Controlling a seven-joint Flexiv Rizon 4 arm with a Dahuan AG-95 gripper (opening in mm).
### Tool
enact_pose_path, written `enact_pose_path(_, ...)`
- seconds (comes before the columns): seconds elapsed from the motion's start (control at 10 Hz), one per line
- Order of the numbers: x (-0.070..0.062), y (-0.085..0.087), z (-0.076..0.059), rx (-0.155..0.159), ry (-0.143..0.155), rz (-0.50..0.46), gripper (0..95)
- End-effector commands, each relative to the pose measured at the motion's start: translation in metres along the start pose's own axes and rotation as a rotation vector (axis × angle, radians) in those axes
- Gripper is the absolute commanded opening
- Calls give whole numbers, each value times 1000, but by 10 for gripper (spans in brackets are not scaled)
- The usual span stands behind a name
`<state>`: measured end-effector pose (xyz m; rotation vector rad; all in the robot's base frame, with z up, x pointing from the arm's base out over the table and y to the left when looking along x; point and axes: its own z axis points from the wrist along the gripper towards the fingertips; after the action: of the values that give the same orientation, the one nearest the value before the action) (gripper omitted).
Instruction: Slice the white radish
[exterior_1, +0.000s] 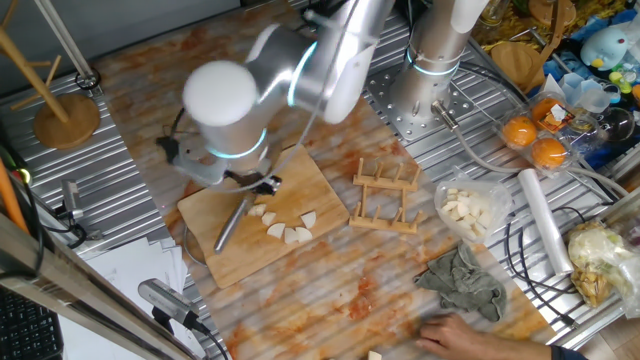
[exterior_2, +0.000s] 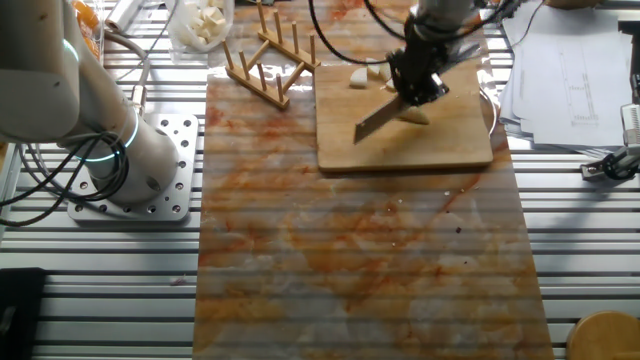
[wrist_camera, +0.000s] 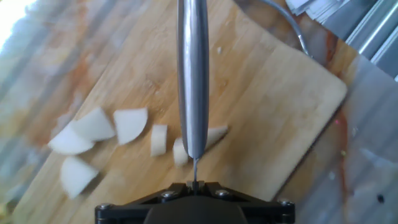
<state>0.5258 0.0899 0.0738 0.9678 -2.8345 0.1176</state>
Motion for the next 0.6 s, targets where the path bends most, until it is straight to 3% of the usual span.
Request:
enact_pose_path(0.1,-4,-5,1,-8,-8,-1,0)
enact_pose_path(0.4,-6,-4,4,-14,-11,-15,0)
enact_pose_path(0.6,-9,0,12,-5,-12,-13,0)
